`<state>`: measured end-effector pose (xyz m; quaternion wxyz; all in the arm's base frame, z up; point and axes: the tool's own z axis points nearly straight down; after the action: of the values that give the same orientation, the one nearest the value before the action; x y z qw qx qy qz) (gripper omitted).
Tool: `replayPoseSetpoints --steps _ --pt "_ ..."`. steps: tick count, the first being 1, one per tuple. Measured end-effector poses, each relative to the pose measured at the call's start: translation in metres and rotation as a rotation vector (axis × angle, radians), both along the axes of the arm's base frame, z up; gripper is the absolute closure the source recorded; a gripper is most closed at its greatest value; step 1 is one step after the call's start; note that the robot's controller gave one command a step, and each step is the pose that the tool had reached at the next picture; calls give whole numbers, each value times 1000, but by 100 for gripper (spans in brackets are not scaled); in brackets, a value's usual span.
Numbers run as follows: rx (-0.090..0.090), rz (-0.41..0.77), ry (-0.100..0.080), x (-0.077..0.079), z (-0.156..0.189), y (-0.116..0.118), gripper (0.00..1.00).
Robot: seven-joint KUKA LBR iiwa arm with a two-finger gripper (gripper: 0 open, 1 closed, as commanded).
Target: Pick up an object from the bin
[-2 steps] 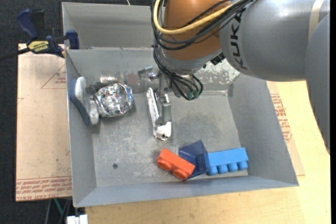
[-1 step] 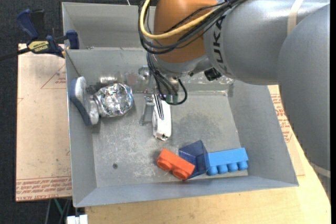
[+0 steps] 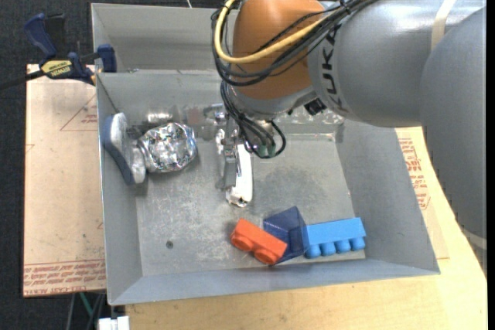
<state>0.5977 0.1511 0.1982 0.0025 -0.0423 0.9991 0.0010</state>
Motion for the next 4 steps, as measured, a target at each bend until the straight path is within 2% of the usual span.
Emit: replayPoseSetpoints --steps 1,2,3,4 --pt "3 -58 0 3 -20 6 0" --pt "0 85 -2 1 -31 7 0" --pt "4 -66 -2 5 -41 -12 0" --pt "4 50 -1 -2 -67 9 0"
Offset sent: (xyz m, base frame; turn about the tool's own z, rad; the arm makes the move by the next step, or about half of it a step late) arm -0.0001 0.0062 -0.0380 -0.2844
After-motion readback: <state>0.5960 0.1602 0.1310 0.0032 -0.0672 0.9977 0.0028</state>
